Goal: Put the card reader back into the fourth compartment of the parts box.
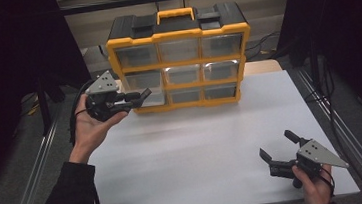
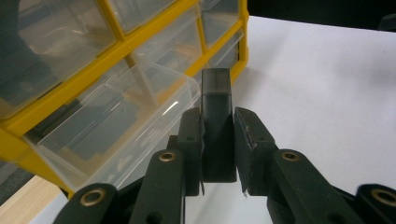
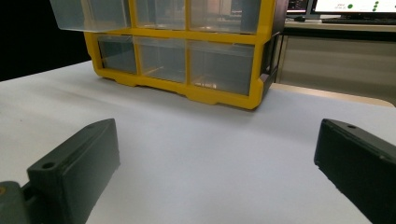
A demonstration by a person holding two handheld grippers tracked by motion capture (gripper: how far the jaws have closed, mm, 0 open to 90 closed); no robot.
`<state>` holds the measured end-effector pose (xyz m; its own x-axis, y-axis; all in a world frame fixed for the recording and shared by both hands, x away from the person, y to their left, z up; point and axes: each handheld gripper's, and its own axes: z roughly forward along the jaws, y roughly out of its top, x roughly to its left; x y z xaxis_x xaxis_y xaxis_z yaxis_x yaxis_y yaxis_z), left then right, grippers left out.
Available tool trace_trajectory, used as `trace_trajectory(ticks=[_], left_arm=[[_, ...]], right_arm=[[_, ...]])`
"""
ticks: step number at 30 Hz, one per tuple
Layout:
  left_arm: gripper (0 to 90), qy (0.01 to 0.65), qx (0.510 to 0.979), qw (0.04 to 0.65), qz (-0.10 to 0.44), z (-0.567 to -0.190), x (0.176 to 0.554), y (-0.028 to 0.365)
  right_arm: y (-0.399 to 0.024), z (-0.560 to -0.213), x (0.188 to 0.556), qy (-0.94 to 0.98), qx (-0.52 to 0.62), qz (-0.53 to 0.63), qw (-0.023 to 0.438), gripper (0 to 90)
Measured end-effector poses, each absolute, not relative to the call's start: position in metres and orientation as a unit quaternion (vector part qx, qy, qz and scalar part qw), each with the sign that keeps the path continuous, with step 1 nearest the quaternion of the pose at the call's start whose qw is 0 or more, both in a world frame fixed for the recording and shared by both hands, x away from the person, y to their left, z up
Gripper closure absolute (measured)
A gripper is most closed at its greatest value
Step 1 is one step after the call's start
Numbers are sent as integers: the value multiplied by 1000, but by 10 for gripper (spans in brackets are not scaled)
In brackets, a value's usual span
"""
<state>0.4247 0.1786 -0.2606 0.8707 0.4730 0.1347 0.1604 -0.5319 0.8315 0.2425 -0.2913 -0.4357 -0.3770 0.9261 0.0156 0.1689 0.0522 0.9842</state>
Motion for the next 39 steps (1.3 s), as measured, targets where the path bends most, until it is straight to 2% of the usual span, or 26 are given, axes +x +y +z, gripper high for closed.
trace_trajectory(ticks=[21,39], left_arm=[[735,191,867,415,200,-238,437,180],[735,210,868,405,197,-231,458,177]], right_arm=[[-291,-436,243,633,431,537,352,0],[-291,-436,243,634,431,538,351,0]])
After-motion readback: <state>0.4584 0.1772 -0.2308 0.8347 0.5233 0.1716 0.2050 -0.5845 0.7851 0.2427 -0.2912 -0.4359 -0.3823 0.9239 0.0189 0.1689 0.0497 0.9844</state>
